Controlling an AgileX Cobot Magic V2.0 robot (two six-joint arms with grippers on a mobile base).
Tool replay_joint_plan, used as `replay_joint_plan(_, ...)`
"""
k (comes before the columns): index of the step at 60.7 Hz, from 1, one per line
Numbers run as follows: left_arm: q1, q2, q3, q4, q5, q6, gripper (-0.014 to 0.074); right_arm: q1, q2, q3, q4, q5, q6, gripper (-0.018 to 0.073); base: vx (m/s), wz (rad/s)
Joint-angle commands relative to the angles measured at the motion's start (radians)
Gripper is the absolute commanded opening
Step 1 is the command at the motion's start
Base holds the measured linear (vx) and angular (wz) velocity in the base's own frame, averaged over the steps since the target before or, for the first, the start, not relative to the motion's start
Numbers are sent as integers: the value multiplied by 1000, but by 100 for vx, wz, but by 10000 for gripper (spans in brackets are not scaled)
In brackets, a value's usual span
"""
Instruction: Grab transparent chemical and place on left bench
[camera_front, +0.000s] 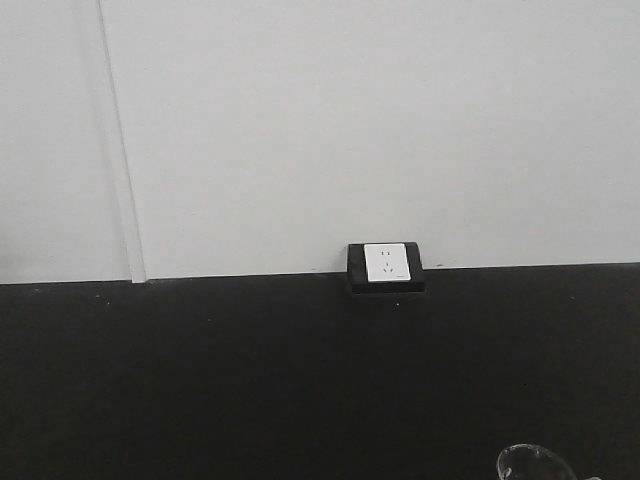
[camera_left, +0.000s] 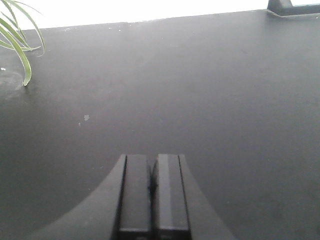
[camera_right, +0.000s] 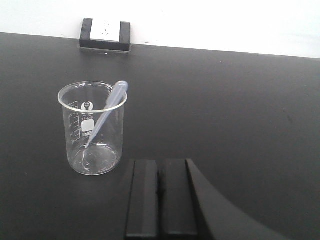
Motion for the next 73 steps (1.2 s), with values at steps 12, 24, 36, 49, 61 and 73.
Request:
replay_joint_plan(12,-2,-19,16,-1,-78,-8,-3,-5,-8,9,-6,-78,-3,-8,0,0)
replay_joint_plan(24,-2,-19,16,-1,-78,-8,-3,-5,-8,9,-6,-78,-3,-8,0,0)
replay_joint_plan(36,-2,-19,16,-1,-78,-8,-3,-5,-8,9,-6,-78,-3,-8,0,0)
replay_joint_plan(49,-2,-19,16,-1,-78,-8,-3,-5,-8,9,-60,-135,-10,-8,0,0)
replay_joint_plan(61,-2,-19,16,-1,-78,-8,-3,-5,-8,9,-2,-297,43,-8,0,0)
replay_joint_plan(73,-2,-19,16,-1,-78,-8,-3,-5,-8,9,-3,-433,44,-8,0,0)
